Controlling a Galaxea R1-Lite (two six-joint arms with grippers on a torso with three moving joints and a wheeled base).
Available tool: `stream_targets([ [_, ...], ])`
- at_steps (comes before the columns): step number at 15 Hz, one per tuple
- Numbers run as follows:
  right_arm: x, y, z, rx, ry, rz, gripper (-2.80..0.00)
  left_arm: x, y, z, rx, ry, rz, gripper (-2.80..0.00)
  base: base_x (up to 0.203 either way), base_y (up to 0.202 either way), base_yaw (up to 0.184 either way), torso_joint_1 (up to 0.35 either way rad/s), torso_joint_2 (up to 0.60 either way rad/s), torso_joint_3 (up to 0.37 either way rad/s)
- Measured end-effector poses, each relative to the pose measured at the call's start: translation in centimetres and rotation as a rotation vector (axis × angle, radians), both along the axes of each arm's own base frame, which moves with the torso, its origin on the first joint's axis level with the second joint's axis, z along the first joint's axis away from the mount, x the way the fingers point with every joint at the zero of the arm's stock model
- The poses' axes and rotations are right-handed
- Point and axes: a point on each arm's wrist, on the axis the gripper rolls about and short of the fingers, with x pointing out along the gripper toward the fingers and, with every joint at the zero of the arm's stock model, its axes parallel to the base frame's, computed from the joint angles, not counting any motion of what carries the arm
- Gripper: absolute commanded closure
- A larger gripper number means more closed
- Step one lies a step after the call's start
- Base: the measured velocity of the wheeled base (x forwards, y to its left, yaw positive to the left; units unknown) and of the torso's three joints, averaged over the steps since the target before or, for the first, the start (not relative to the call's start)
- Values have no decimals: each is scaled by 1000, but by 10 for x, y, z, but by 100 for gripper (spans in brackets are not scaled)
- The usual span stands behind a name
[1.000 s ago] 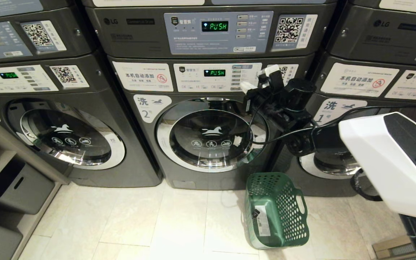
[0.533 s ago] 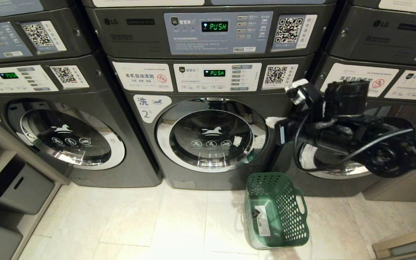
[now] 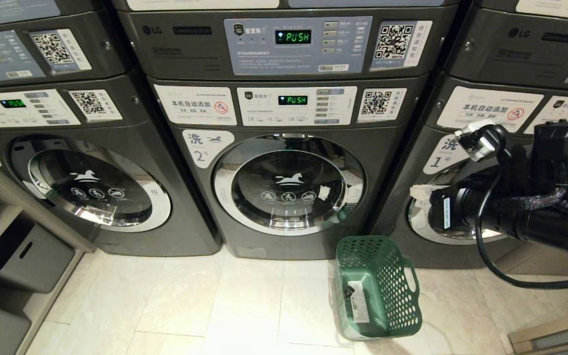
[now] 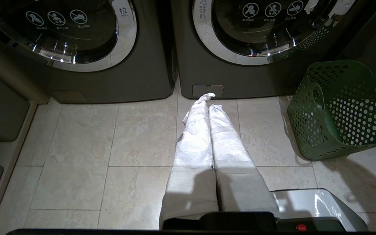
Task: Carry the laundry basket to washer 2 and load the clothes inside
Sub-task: Press the washing machine switch
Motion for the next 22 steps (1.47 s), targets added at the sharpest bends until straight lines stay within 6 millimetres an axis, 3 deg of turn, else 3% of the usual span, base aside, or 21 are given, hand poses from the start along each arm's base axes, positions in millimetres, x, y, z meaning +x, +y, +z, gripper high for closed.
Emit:
stream_targets([
  [9,4,3,15,21,-50,22,0,0,1,0,-57,0,34,0,0,0,0,-1,0,-21],
  [22,26,30,25,45,-116,116,0,0,1,0,-60,-2,35,0,0,0,0,3,4,-191],
])
